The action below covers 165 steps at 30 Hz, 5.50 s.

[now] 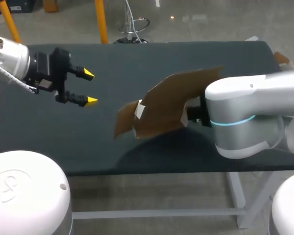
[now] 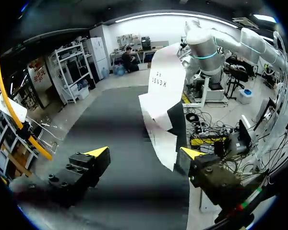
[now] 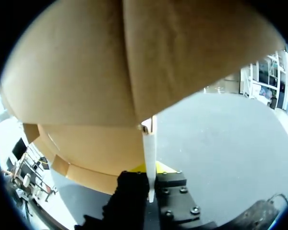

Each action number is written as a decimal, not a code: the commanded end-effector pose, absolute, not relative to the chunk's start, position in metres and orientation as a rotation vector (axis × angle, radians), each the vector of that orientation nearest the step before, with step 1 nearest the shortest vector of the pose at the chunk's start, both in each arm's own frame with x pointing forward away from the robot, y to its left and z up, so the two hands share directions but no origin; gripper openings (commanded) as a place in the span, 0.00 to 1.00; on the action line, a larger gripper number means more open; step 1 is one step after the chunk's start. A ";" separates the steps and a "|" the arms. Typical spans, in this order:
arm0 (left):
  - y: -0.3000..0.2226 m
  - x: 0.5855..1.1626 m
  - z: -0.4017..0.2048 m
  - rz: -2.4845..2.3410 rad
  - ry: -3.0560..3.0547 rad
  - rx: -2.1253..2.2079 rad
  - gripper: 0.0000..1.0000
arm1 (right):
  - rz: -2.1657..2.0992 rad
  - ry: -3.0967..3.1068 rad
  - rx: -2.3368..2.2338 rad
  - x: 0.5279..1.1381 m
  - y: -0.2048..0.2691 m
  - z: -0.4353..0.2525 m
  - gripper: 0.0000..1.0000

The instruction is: Assemble the packaging by folding the flat box into shape, placing the metal phone stand inside, and closing the box properly

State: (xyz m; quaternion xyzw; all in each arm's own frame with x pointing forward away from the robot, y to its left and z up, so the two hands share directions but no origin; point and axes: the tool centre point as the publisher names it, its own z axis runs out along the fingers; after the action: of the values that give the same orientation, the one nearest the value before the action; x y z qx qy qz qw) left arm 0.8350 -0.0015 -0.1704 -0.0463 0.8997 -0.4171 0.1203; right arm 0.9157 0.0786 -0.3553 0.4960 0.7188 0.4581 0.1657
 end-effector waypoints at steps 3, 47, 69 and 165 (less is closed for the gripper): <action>0.002 0.833 -0.168 -1.196 2.636 -0.099 1.00 | 1.205 2.210 1.458 0.920 0.074 -0.343 0.00; 0.002 0.840 -0.177 -1.118 2.684 0.007 1.00 | 0.929 2.665 1.484 0.940 0.071 -0.349 0.00; 0.001 0.845 -0.179 -1.071 2.719 0.050 1.00 | 0.627 2.713 1.707 0.940 0.063 -0.351 0.00; -0.007 0.871 -0.212 -0.973 2.772 0.120 1.00 | -0.641 2.581 2.463 0.875 0.057 -0.398 0.00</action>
State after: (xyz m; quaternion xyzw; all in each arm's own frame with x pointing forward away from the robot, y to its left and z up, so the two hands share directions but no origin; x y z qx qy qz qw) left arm 0.8705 -0.0073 -0.2130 0.0405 0.9371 -0.3313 0.1018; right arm 0.8695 0.0568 -0.3917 0.6732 0.7005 -0.1295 -0.1982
